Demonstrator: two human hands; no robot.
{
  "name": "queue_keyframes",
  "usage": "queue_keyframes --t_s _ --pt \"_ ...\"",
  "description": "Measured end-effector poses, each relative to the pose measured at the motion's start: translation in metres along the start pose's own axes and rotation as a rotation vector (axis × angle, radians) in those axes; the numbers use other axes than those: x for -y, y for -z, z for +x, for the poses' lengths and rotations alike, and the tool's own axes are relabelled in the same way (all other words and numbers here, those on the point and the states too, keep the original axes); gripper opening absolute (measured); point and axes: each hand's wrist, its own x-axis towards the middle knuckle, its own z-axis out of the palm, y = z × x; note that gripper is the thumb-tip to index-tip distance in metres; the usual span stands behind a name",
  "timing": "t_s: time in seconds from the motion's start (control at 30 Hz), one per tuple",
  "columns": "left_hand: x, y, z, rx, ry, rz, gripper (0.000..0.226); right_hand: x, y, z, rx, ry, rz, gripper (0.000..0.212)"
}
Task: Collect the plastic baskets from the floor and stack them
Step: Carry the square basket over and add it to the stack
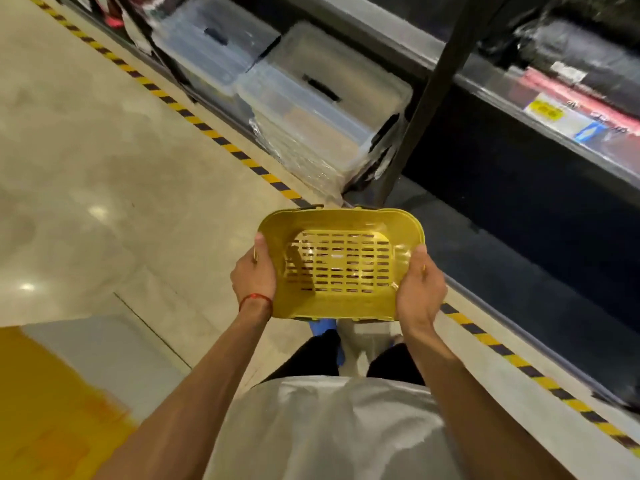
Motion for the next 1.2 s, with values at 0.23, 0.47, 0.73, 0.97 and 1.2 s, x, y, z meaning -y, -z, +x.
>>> queue_keyframes --t_s 0.23,0.47,0.73,0.97,1.2 --pt "0.000 -0.020 0.040 0.002 0.038 -0.018 0.051 -0.003 -0.031 0.026 -0.019 -0.067 -0.025 0.046" --pt "0.022 -0.050 0.069 0.037 0.084 0.033 0.059 -0.034 -0.056 0.057 -0.017 -0.001 -0.036 0.050" --pt "0.056 -0.093 0.109 0.071 0.104 0.114 0.063 -0.081 -0.081 0.090 0.005 -0.050 -0.232 0.053" --pt "0.080 -0.116 0.118 0.055 0.152 0.092 0.065 -0.111 -0.094 0.101 -0.027 -0.096 -0.343 0.053" --pt "0.087 -0.121 0.130 0.031 0.092 0.168 0.070 -0.116 -0.098 0.105 -0.031 -0.041 -0.377 0.043"
